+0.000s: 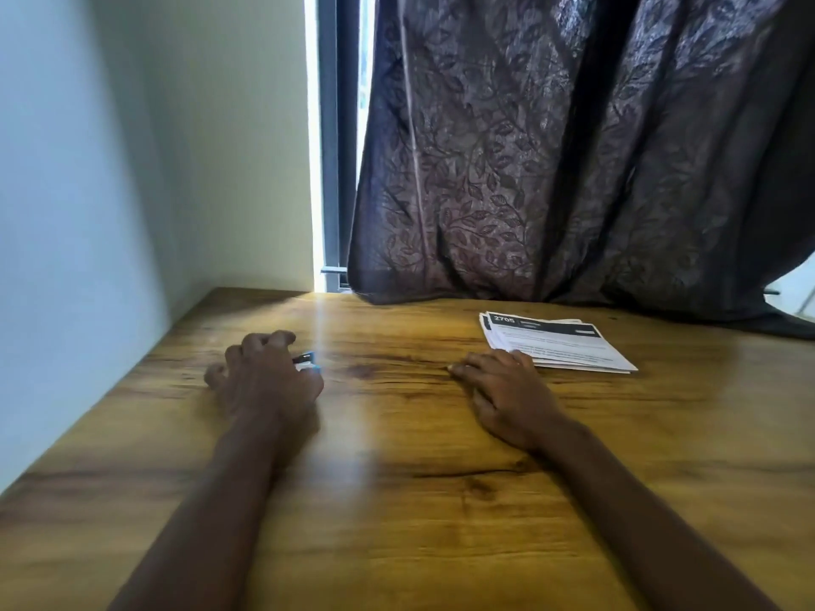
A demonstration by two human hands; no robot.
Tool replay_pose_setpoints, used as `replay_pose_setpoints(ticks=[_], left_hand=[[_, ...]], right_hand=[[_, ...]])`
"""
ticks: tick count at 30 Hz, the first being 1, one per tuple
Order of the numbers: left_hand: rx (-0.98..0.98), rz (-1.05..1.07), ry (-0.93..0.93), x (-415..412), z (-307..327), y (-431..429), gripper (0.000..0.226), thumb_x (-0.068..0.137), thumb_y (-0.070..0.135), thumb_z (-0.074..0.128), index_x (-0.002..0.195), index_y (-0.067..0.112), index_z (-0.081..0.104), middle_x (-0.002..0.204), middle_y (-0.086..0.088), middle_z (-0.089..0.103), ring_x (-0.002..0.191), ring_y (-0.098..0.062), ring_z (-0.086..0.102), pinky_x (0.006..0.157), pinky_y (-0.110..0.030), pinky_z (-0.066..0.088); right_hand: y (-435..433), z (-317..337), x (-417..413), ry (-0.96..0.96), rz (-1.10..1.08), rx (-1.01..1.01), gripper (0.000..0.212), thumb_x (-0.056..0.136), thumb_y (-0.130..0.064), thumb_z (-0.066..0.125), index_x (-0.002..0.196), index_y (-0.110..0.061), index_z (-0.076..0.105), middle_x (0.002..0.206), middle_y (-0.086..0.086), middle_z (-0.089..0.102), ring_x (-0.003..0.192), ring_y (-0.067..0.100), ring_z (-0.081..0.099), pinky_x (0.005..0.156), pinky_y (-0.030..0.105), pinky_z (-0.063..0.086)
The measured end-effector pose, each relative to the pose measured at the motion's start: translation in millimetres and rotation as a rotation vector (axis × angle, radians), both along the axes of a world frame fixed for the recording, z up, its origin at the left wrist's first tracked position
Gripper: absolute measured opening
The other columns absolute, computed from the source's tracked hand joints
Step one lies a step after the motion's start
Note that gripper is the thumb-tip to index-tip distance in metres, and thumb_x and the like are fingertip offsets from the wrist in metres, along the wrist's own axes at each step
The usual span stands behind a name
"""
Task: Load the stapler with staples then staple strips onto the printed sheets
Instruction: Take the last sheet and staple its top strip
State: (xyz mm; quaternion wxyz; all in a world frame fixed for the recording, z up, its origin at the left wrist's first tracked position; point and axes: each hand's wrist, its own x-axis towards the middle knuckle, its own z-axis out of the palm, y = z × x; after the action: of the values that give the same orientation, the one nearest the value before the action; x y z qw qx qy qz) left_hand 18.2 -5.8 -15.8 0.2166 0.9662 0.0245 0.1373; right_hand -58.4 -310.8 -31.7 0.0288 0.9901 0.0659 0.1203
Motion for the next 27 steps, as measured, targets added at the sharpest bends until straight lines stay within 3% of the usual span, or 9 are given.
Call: replay_pose_setpoints(ticks=[3,5,10,13,18,22,27], left_hand=[[-0.021,0.021,0.041,-3,-3,7,0.055,0.086,0.034,0.064,0.139,0.032,0.053,0.138,-0.007,0.057,0.133,-0.032,0.046,0.109,-0.053,0.03],[-0.043,0.027,0.027,-3,-4,9,0.054,0.088,0.028,0.064,0.14,0.032,0.052,0.136,-0.007,0.06,0.131,-0.034,0.048,0.107,-0.054,0.032],[-0.217,-0.051,-0.128,-7,-5,7,0.046,0.087,0.03,0.071,0.132,0.025,0.061,0.121,-0.01,0.068,0.118,-0.038,0.06,0.099,-0.05,0.044],[-0.334,-0.198,-0.279,-24,0,-8,0.045,0.084,0.024,0.075,0.128,0.021,0.065,0.105,-0.004,0.074,0.1,-0.032,0.069,0.087,-0.042,0.051],[-0.36,-0.493,-0.347,-67,4,-62,0.044,0.081,0.022,0.077,0.124,0.025,0.066,0.101,0.0,0.074,0.083,-0.02,0.069,0.072,-0.031,0.052],[-0.314,-0.598,-0.273,-107,2,-120,0.047,0.084,0.032,0.072,0.129,0.024,0.063,0.114,0.0,0.07,0.095,-0.02,0.065,0.078,-0.03,0.05],[-0.227,-0.547,-0.19,-146,-5,-177,0.049,0.09,0.041,0.063,0.136,0.028,0.054,0.124,-0.003,0.063,0.11,-0.026,0.063,0.09,-0.043,0.056]], right_hand=[[0,1,-10,-0.022,0.007,0.137,0.055,0.094,-0.023,0.048,0.148,-0.032,0.048,0.143,-0.005,0.056,0.131,0.019,0.043,0.108,0.04,0.035],[2,3,-19,-0.029,-0.007,0.189,0.056,0.092,-0.016,0.051,0.147,-0.027,0.051,0.14,-0.003,0.059,0.126,0.019,0.044,0.106,0.039,0.037],[2,6,-39,-0.183,-0.09,0.231,0.049,0.09,-0.03,0.048,0.137,-0.023,0.061,0.128,0.002,0.068,0.117,0.027,0.055,0.1,0.043,0.042],[-1,7,-55,-0.279,-0.133,0.363,0.043,0.096,-0.026,0.057,0.138,-0.021,0.06,0.132,0.003,0.065,0.118,0.025,0.059,0.099,0.038,0.046],[-31,10,-97,-0.541,-0.354,0.532,0.038,0.093,-0.033,0.068,0.129,-0.02,0.067,0.119,0.006,0.074,0.102,0.028,0.07,0.083,0.038,0.057],[-60,3,-128,-0.5,-0.557,0.536,0.035,0.091,-0.038,0.068,0.121,-0.021,0.07,0.106,0.015,0.073,0.096,0.036,0.066,0.081,0.041,0.055],[-67,-4,-138,-0.362,-0.626,0.563,0.021,0.094,-0.04,0.063,0.101,-0.022,0.071,0.092,0.005,0.069,0.086,0.022,0.06,0.068,0.031,0.044]])
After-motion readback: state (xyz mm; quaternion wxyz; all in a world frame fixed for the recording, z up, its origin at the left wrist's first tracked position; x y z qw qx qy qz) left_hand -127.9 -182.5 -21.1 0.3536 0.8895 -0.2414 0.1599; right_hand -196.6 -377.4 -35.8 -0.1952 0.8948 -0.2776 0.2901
